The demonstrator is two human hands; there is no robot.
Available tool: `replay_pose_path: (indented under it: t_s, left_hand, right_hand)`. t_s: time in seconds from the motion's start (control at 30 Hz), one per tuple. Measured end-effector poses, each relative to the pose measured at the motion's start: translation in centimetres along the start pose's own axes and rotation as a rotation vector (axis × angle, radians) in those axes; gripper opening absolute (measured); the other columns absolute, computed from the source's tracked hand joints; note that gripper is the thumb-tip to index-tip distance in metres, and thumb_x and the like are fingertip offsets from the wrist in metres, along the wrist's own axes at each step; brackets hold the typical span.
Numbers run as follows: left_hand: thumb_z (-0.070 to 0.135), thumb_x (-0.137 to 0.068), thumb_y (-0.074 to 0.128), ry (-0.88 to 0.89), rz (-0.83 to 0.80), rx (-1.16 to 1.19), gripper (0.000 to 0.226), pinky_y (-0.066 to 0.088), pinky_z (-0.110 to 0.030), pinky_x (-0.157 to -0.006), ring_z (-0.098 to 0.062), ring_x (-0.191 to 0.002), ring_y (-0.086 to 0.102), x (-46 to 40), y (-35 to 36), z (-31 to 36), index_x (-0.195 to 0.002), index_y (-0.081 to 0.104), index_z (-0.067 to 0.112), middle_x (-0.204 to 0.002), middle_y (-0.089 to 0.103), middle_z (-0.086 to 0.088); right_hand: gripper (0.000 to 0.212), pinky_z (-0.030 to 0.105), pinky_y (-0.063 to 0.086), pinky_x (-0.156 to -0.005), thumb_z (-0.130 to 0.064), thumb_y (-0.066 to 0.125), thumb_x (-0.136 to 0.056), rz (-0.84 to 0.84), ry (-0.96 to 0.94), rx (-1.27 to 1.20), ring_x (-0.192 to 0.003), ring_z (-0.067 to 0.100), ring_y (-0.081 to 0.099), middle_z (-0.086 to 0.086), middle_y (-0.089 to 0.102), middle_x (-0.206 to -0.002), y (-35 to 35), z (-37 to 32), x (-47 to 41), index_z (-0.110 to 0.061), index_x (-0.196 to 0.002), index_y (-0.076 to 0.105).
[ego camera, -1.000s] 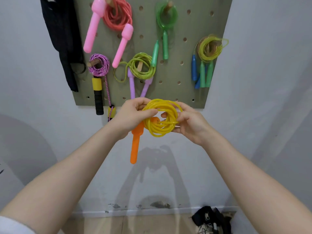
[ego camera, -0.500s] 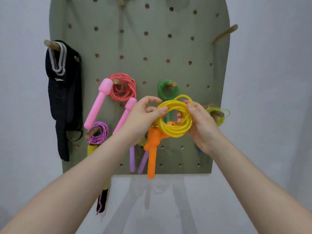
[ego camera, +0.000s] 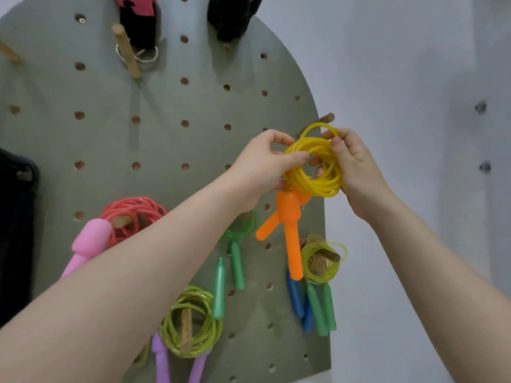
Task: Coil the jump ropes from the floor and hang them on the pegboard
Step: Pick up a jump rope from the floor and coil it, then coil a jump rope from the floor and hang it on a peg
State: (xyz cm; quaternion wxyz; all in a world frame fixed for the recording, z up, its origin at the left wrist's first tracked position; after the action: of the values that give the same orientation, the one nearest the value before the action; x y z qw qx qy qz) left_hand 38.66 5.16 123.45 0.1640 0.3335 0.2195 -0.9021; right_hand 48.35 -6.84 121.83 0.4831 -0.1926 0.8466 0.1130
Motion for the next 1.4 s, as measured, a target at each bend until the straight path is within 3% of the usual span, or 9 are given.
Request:
replay_pose_path:
  t_s: [0.3,0.43,0.57,0.7,0.83,1.03,1.13,1.27,1.4]
  left_hand:
    - [0.02,-0.088,0.062,0.262,-0.017,-0.138,0.032,0.057,-0.041,-0.08,-0.018,-0.079,0.066,-8.1,2.0,1.2,-0.117,0.048,0.019,-0.096,0.064,-0.01]
    - [0.017,-0.092,0.057,0.312,0.007,-0.146,0.021,0.058,-0.029,-0.07,0.001,-0.061,0.065,-11.1,2.3,1.4,-0.111,0.047,0.019,-0.082,0.062,0.006]
    - [0.023,-0.093,0.055,0.267,0.064,-0.279,0.023,0.057,-0.041,-0.077,-0.02,-0.084,0.066,-13.5,2.4,0.2,-0.113,0.046,0.021,-0.098,0.061,-0.007]
    - [0.024,-0.094,0.051,0.204,0.094,-0.469,0.027,0.043,-0.031,-0.069,-0.022,-0.085,0.056,-14.5,2.0,-2.4,-0.12,0.045,0.016,-0.101,0.059,-0.01]
    - [0.031,-0.097,0.043,0.173,0.17,-0.675,0.034,0.04,-0.039,-0.088,-0.035,-0.107,0.05,-14.5,2.1,-4.2,-0.126,0.043,0.012,-0.118,0.047,-0.017]
    - [0.046,-0.098,0.031,0.077,0.148,-0.801,0.063,0.025,-0.047,-0.106,-0.034,-0.136,0.019,-12.6,3.6,-4.2,-0.148,0.008,0.016,-0.149,0.019,-0.013]
    - [0.046,-0.095,0.036,0.092,0.184,-0.713,0.072,0.02,-0.047,-0.11,-0.032,-0.14,0.012,-10.9,3.9,-4.1,-0.149,0.0,0.014,-0.153,0.012,-0.012]
    - [0.028,-0.089,0.048,0.249,0.303,-0.687,0.058,0.024,-0.043,-0.107,-0.029,-0.134,0.021,-8.0,4.5,-3.4,-0.14,0.028,0.012,-0.145,0.023,-0.01]
    - [0.015,-0.087,0.048,0.503,0.199,-0.61,0.028,0.038,-0.032,-0.087,-0.021,-0.099,0.045,-3.6,7.5,-3.7,-0.115,0.053,0.01,-0.112,0.05,-0.005]
  right_hand:
    - [0.01,0.028,0.049,-0.05,-0.027,0.039,-0.099,0.415,-0.165,0.149,-0.051,0.011,0.056,0.001,0.056,-0.083,-2.8,0.6,-6.7,-0.02,-0.096,0.046]
    - [0.01,0.031,0.049,-0.058,-0.029,0.04,-0.098,0.475,-0.124,0.189,-0.057,0.016,0.057,0.006,0.057,-0.092,-3.1,1.0,-10.2,-0.022,-0.092,0.045]
    - [0.014,0.021,0.045,-0.048,-0.031,0.04,-0.099,0.463,0.024,0.212,-0.054,0.012,0.056,0.001,0.055,-0.094,-3.0,2.8,-12.4,-0.018,-0.1,0.045]
    - [0.021,0.03,0.042,-0.067,-0.032,0.037,-0.099,0.414,0.09,0.431,-0.083,0.025,0.056,0.007,0.055,-0.095,-1.7,6.1,-12.5,-0.014,-0.101,0.047]
    - [0.034,0.041,0.043,-0.084,-0.028,0.028,-0.099,0.372,0.039,0.56,-0.105,0.034,0.053,0.015,0.053,-0.116,0.4,8.8,-11.5,-0.02,-0.13,0.038]
    - [0.069,0.044,0.019,-0.115,-0.04,0.04,-0.096,0.281,0.286,0.311,-0.144,0.027,0.013,0.003,0.003,-0.158,-0.8,7.6,-9.5,-0.03,-0.149,-0.003]
    - [0.065,0.04,0.021,-0.113,-0.038,0.042,-0.096,0.297,0.211,0.403,-0.144,0.023,0.014,0.0,0.006,-0.158,-1.6,7.0,-6.5,-0.025,-0.149,0.006]
    - [0.052,0.032,0.031,-0.104,-0.032,0.044,-0.095,0.265,0.243,0.437,-0.135,0.018,0.033,0.0,0.029,-0.15,-2.8,6.7,-2.1,-0.017,-0.142,0.029]
    - [0.02,0.029,0.045,-0.08,-0.019,0.046,-0.091,0.114,0.288,0.541,-0.094,0.015,0.06,-0.001,0.063,-0.105,-4.9,6.9,3.0,-0.015,-0.104,0.06]
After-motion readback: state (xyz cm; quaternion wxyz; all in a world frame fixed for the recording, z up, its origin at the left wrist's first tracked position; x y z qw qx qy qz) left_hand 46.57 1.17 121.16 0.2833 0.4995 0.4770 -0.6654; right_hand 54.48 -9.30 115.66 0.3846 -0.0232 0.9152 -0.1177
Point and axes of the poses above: each hand's wrist, its own x-axis away from the middle knuckle, its own y-axis out of the palm, z = x × y, the point moved 1 cm from there along -x, towards the middle knuckle
